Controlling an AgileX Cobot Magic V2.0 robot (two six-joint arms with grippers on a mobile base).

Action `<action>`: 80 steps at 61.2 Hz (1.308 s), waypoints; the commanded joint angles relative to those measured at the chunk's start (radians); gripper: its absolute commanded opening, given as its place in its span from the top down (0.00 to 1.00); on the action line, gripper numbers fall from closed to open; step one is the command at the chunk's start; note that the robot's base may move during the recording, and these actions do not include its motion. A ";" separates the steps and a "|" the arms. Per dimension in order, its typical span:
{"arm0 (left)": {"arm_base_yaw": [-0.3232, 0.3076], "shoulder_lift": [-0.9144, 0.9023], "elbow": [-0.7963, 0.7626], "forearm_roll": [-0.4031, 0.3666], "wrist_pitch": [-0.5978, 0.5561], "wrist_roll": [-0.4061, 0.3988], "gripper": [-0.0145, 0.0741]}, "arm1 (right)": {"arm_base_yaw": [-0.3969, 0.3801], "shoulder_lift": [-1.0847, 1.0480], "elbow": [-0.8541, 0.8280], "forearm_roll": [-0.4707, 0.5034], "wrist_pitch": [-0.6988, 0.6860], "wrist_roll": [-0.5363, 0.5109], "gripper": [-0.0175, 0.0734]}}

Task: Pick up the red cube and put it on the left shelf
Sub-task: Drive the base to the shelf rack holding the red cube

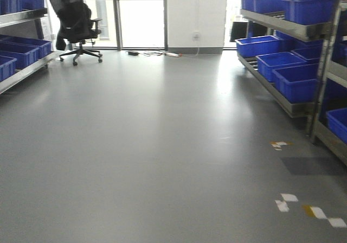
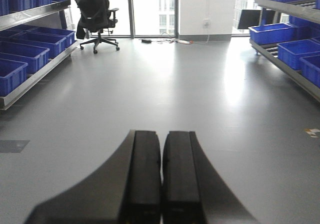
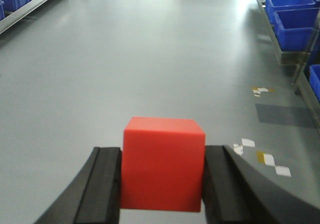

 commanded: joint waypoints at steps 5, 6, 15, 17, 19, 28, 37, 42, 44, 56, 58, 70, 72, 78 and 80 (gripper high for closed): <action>-0.001 -0.014 0.023 -0.004 -0.089 -0.001 0.72 | -0.005 0.013 -0.025 -0.009 -0.090 -0.008 0.67; -0.001 -0.014 0.023 -0.004 -0.089 -0.001 0.72 | -0.005 0.013 -0.025 -0.009 -0.090 -0.008 0.67; -0.001 -0.014 0.023 -0.004 -0.089 -0.001 0.72 | -0.005 0.013 -0.025 -0.009 -0.090 -0.008 0.67; -0.001 -0.014 0.023 -0.004 -0.089 -0.001 0.72 | -0.005 0.013 -0.025 -0.009 -0.090 -0.008 0.67; -0.001 -0.014 0.023 -0.004 -0.089 -0.001 0.72 | -0.005 0.013 -0.025 -0.009 -0.090 -0.008 0.67; -0.001 -0.014 0.023 -0.004 -0.089 -0.001 0.72 | -0.005 0.013 -0.025 -0.009 -0.090 -0.008 0.67; -0.001 -0.014 0.023 -0.004 -0.089 -0.001 0.72 | -0.005 0.013 -0.025 -0.009 -0.090 -0.008 0.67; -0.001 -0.014 0.023 -0.004 -0.089 -0.001 0.72 | -0.005 0.013 -0.025 -0.009 -0.090 -0.008 0.67; -0.001 -0.014 0.023 -0.004 -0.089 -0.001 0.72 | -0.005 0.013 -0.025 -0.009 -0.090 -0.008 0.67; -0.001 -0.014 0.023 -0.004 -0.089 -0.001 0.72 | -0.005 0.013 -0.025 -0.009 -0.090 -0.008 0.67; -0.001 -0.014 0.023 -0.004 -0.089 -0.001 0.72 | -0.005 0.013 -0.025 -0.009 -0.090 -0.008 0.67; -0.001 -0.014 0.023 -0.004 -0.089 -0.001 0.72 | -0.005 0.013 -0.025 -0.009 -0.090 -0.008 0.67; -0.001 -0.014 0.023 -0.004 -0.089 -0.001 0.72 | -0.005 0.013 -0.025 -0.009 -0.090 -0.008 0.67; -0.001 -0.014 0.023 -0.004 -0.089 -0.001 0.72 | -0.005 0.013 -0.025 -0.009 -0.090 -0.008 0.67; -0.001 -0.014 0.023 -0.004 -0.089 -0.001 0.72 | -0.005 0.013 -0.025 -0.009 -0.090 -0.008 0.67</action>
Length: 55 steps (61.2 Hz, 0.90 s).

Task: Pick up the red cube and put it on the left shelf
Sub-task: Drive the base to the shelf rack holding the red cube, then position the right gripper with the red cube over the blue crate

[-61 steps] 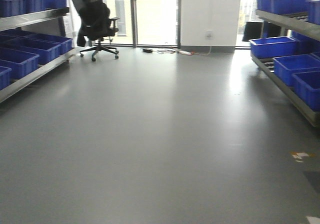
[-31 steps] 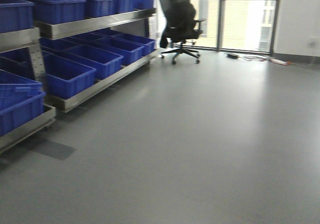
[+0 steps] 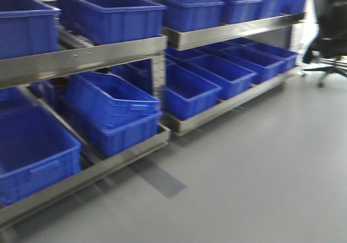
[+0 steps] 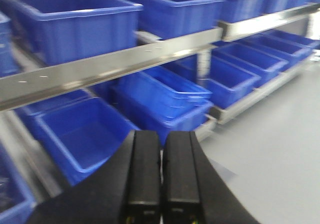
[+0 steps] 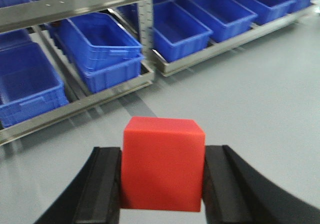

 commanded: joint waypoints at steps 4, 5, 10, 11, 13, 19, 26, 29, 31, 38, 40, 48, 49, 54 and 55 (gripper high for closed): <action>-0.001 -0.014 0.023 -0.004 -0.087 -0.001 0.72 | -0.005 0.013 -0.025 -0.009 -0.090 -0.008 0.67; -0.001 -0.014 0.023 -0.004 -0.087 -0.001 0.72 | -0.005 0.013 -0.025 -0.009 -0.090 -0.008 0.67; -0.001 -0.014 0.023 -0.004 -0.087 -0.001 0.72 | -0.005 0.013 -0.025 -0.009 -0.090 -0.008 0.67; -0.001 -0.014 0.023 -0.004 -0.087 -0.001 0.72 | -0.005 0.013 -0.025 -0.009 -0.090 -0.008 0.67; -0.001 -0.014 0.023 -0.004 -0.087 -0.001 0.72 | -0.005 0.013 -0.025 -0.009 -0.090 -0.008 0.67; -0.001 -0.014 0.023 -0.004 -0.087 -0.001 0.72 | -0.005 0.013 -0.025 -0.009 -0.090 -0.008 0.67; -0.001 -0.014 0.023 -0.004 -0.087 -0.001 0.72 | -0.005 0.013 -0.025 -0.009 -0.090 -0.008 0.67; -0.001 -0.014 0.023 -0.004 -0.087 -0.001 0.72 | -0.005 0.013 -0.025 -0.009 -0.090 -0.008 0.67; -0.001 -0.014 0.023 -0.004 -0.087 -0.001 0.72 | -0.005 0.013 -0.025 -0.009 -0.090 -0.008 0.67; -0.001 -0.014 0.023 -0.004 -0.087 -0.001 0.72 | -0.005 0.013 -0.025 -0.009 -0.090 -0.008 0.67; -0.001 -0.014 0.023 -0.004 -0.087 -0.001 0.72 | -0.005 0.013 -0.025 -0.009 -0.090 -0.008 0.67; -0.001 -0.014 0.023 -0.004 -0.087 -0.001 0.72 | -0.005 0.013 -0.024 -0.009 -0.090 -0.008 0.67; -0.001 -0.014 0.023 -0.004 -0.087 -0.001 0.72 | -0.004 0.013 -0.024 -0.009 -0.090 -0.008 0.67; -0.001 -0.014 0.023 -0.004 -0.087 -0.001 0.72 | -0.004 0.013 -0.024 -0.009 -0.090 -0.008 0.67; -0.001 -0.014 0.023 -0.004 -0.087 -0.001 0.72 | -0.004 0.013 -0.024 -0.009 -0.091 -0.008 0.67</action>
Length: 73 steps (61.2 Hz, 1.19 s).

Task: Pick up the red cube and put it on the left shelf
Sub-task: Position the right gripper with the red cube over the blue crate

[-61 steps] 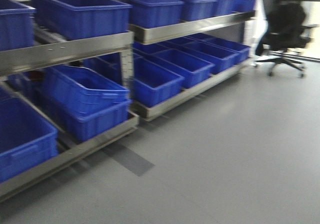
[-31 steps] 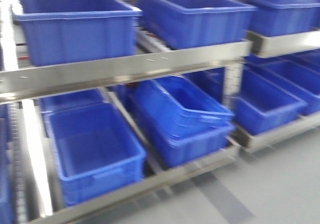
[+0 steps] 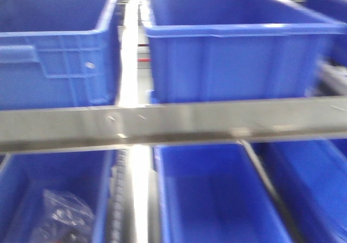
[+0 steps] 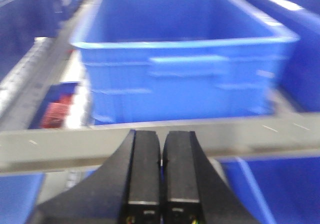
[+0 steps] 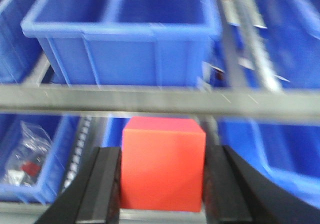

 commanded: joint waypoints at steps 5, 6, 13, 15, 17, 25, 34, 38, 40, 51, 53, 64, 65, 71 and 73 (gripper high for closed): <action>-0.001 -0.014 0.023 -0.004 -0.087 -0.001 0.72 | -0.004 0.013 -0.024 -0.009 -0.091 -0.008 0.67; -0.001 -0.014 0.023 -0.004 -0.087 -0.001 0.72 | -0.004 0.013 -0.024 -0.009 -0.091 -0.008 0.67; -0.001 -0.014 0.023 -0.004 -0.087 -0.001 0.72 | -0.004 0.013 -0.024 -0.009 -0.091 -0.008 0.67; -0.001 -0.014 0.023 -0.004 -0.087 -0.001 0.72 | -0.004 0.013 -0.024 -0.009 -0.091 -0.008 0.67; -0.001 -0.014 0.023 -0.004 -0.087 -0.001 0.72 | -0.004 0.013 -0.024 -0.009 -0.091 -0.008 0.67; -0.001 -0.014 0.023 -0.004 -0.087 -0.001 0.72 | -0.004 0.013 -0.024 -0.009 -0.091 -0.008 0.67; -0.001 -0.014 0.023 -0.004 -0.087 -0.001 0.72 | -0.004 0.013 -0.024 -0.009 -0.091 -0.008 0.67; -0.001 -0.014 0.023 -0.004 -0.087 -0.001 0.72 | -0.004 0.013 -0.024 -0.009 -0.091 -0.008 0.67; -0.001 -0.014 0.023 -0.004 -0.087 -0.001 0.72 | -0.004 0.013 -0.024 -0.009 -0.091 -0.008 0.67; -0.001 -0.014 0.023 -0.004 -0.087 -0.001 0.72 | -0.004 0.013 -0.024 -0.009 -0.091 -0.008 0.67; -0.001 -0.014 0.023 -0.004 -0.087 -0.001 0.72 | -0.004 0.013 -0.024 -0.009 -0.091 -0.008 0.67; -0.001 -0.014 0.023 -0.004 -0.087 -0.001 0.72 | -0.004 0.013 -0.024 -0.009 -0.091 -0.008 0.67; -0.001 -0.014 0.023 -0.004 -0.087 -0.001 0.72 | -0.004 0.013 -0.024 -0.009 -0.091 -0.008 0.67; -0.001 -0.014 0.023 -0.004 -0.087 -0.001 0.72 | -0.004 0.013 -0.024 -0.009 -0.091 -0.008 0.67; -0.001 -0.014 0.023 -0.004 -0.087 -0.001 0.72 | -0.004 0.013 -0.024 -0.009 -0.091 -0.008 0.67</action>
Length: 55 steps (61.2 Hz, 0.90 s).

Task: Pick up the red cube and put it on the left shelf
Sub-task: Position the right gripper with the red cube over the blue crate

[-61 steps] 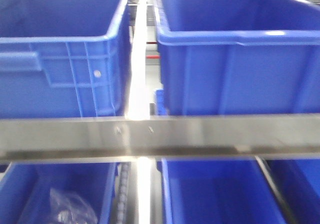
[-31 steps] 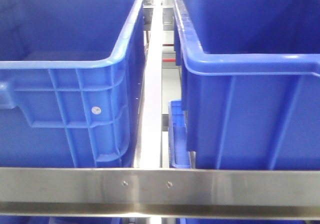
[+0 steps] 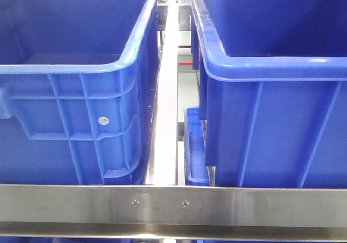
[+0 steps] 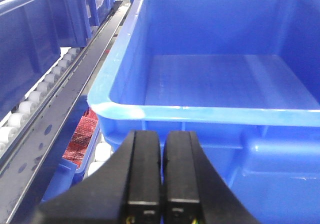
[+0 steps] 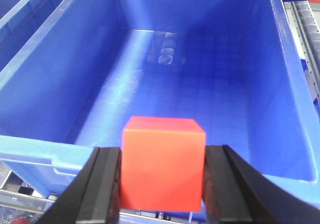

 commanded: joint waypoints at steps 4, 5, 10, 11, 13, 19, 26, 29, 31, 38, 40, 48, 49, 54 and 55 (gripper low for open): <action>-0.001 -0.014 0.023 -0.004 -0.087 -0.001 0.72 | -0.004 0.013 -0.024 -0.009 -0.091 -0.008 0.67; -0.001 -0.014 0.023 -0.004 -0.087 -0.001 0.72 | -0.004 0.013 -0.024 -0.009 -0.091 -0.008 0.67; -0.001 -0.014 0.023 -0.004 -0.087 -0.001 0.72 | -0.004 0.013 -0.024 -0.009 -0.091 -0.008 0.67; -0.001 -0.014 0.023 -0.004 -0.087 -0.001 0.72 | -0.004 0.013 -0.024 -0.009 -0.091 -0.008 0.67; -0.001 -0.014 0.023 -0.004 -0.087 -0.001 0.72 | -0.004 0.013 -0.024 -0.009 -0.091 -0.008 0.67; -0.001 -0.014 0.023 -0.004 -0.087 -0.001 0.72 | -0.004 0.013 -0.024 -0.009 -0.095 -0.008 0.67; -0.001 -0.014 0.023 -0.004 -0.087 -0.001 0.72 | -0.004 0.013 -0.024 -0.008 -0.126 -0.008 0.67; -0.001 -0.014 0.023 -0.004 -0.087 -0.001 0.72 | -0.004 0.013 -0.024 -0.008 -0.133 -0.008 0.67; -0.001 -0.014 0.023 -0.004 -0.087 -0.001 0.72 | -0.004 0.013 -0.024 -0.010 -0.149 -0.008 0.67; -0.001 -0.014 0.023 -0.004 -0.087 -0.001 0.72 | -0.004 0.045 -0.050 -0.010 -0.199 -0.008 0.67; -0.001 -0.014 0.023 -0.004 -0.087 -0.001 0.72 | -0.004 0.070 -0.069 -0.010 -0.198 -0.008 0.67; -0.001 -0.014 0.023 -0.004 -0.087 -0.001 0.72 | -0.001 0.235 -0.189 -0.010 -0.173 -0.008 0.67; -0.001 -0.014 0.023 -0.004 -0.087 -0.001 0.72 | 0.000 0.254 -0.203 -0.010 -0.171 -0.008 0.67; -0.001 -0.014 0.023 -0.004 -0.087 -0.001 0.72 | 0.001 0.387 -0.302 -0.010 -0.139 -0.008 0.67; -0.001 -0.014 0.023 -0.004 -0.087 -0.001 0.72 | 0.001 0.409 -0.318 -0.010 -0.132 -0.008 0.67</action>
